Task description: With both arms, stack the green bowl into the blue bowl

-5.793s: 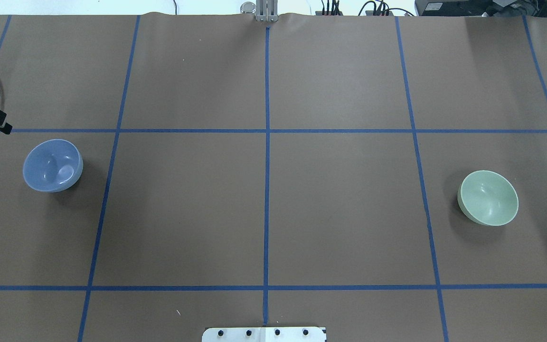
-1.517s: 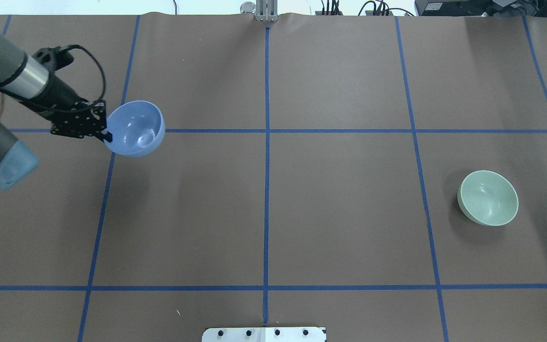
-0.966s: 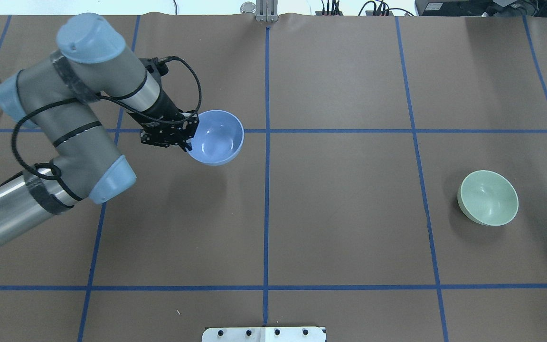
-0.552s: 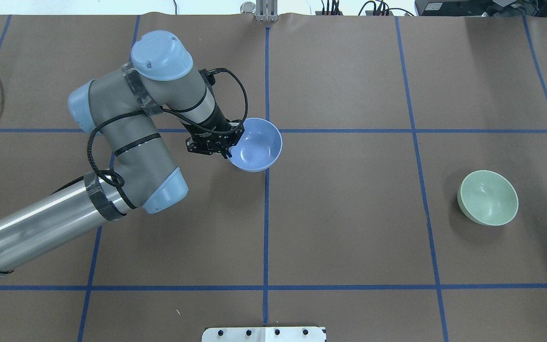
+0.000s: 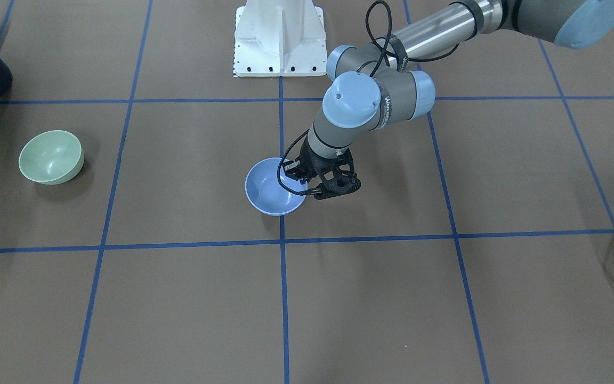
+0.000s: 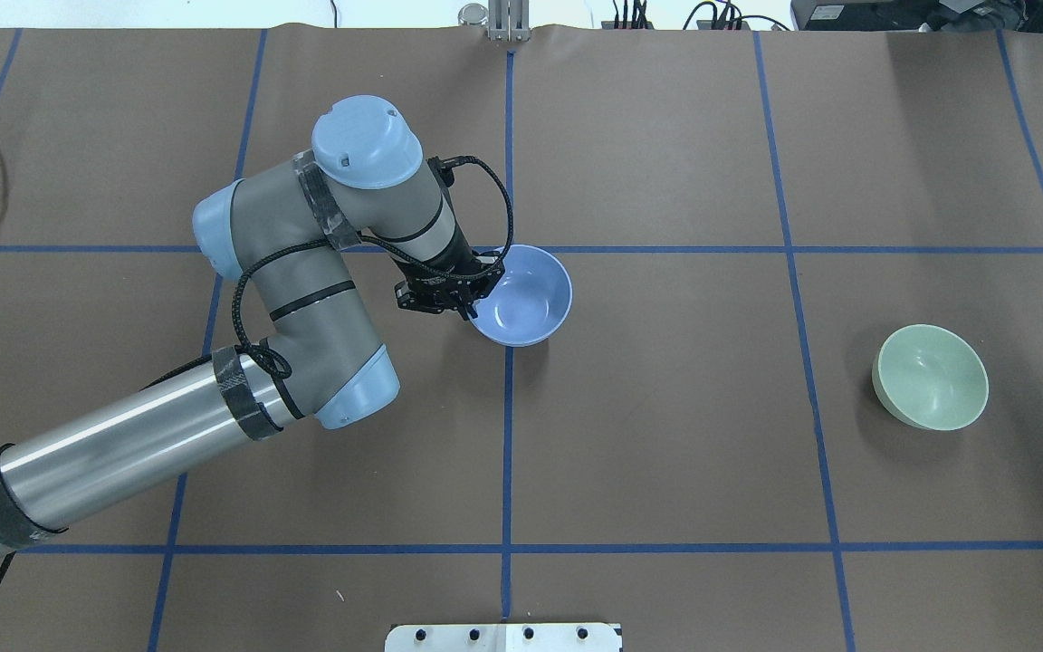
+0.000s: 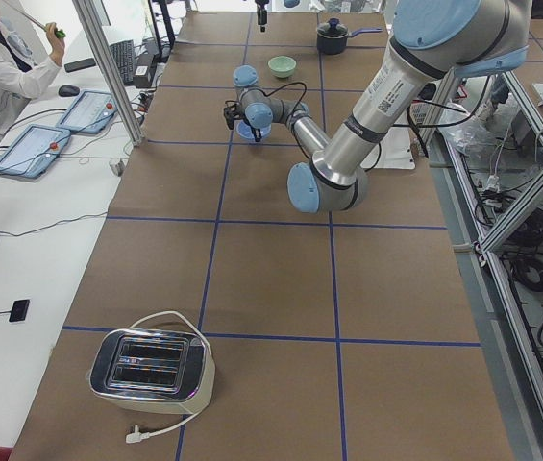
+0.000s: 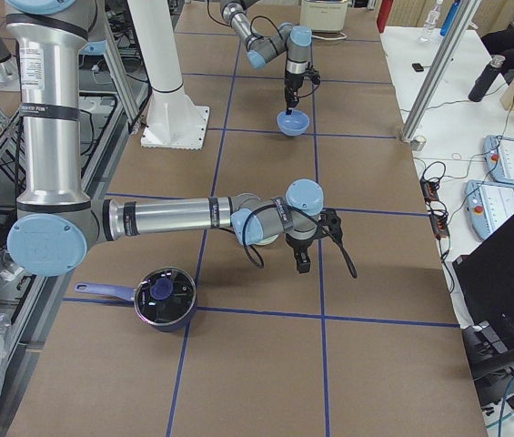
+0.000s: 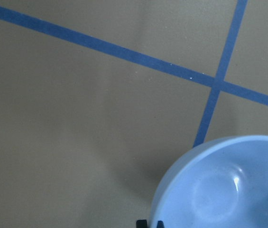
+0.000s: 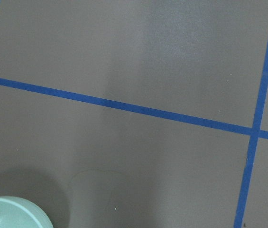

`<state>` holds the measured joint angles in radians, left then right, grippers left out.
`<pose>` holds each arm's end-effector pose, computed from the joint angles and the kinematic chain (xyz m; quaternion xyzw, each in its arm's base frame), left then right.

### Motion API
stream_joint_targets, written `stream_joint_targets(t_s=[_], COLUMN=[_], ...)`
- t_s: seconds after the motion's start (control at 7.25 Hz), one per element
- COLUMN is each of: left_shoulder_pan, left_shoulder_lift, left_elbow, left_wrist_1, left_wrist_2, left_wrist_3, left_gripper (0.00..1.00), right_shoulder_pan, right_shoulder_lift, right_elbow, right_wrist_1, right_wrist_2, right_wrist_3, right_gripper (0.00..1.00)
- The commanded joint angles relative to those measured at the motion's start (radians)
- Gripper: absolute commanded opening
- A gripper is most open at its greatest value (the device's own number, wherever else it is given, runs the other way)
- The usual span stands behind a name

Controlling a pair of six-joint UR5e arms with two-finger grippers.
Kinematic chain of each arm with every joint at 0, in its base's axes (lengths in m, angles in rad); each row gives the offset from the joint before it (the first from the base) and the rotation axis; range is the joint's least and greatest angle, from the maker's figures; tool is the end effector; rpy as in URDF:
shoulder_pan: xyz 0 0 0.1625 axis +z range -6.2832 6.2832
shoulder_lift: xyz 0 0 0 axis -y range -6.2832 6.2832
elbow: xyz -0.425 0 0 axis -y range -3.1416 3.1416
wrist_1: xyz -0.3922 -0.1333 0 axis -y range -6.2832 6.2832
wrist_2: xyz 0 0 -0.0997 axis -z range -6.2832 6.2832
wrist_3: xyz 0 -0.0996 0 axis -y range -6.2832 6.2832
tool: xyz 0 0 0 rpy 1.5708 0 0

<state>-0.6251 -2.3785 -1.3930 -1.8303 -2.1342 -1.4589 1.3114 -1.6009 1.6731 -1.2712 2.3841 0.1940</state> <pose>0.5631 -0.5052 0.2008 -0.0853 0.4759 -0.1044 0.8691 -0.0684 -0.4952 0.5866 0.0780 -0.4169 -0.1026 0.8998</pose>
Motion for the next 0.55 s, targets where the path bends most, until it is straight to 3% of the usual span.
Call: stream_joint_targets(t_s=[0.0,0.14,0.41], left_shoulder_pan=[0.002,0.002,0.001], left_shoulder_lift=[0.002,0.002,0.005], left_elbow=[0.008,0.006,0.002], left_wrist_1=[-0.013,-0.013,-0.012], left_wrist_2=[0.004,0.004,0.004], left_wrist_3=[0.003,0.005,0.005], left_gripper=[0.21,0.30,0.66], right_shoulder_pan=[-0.024,-0.026,-0.034], right_shoulder_lift=[-0.002,-0.002,-0.002], right_elbow=[0.002,0.003,0.007], right_wrist_1=[0.049,0.050,0.050], right_wrist_2=[0.026,0.036,0.043], right_wrist_3=[0.007,0.005,0.007], right_gripper=[1.00,1.00,1.00])
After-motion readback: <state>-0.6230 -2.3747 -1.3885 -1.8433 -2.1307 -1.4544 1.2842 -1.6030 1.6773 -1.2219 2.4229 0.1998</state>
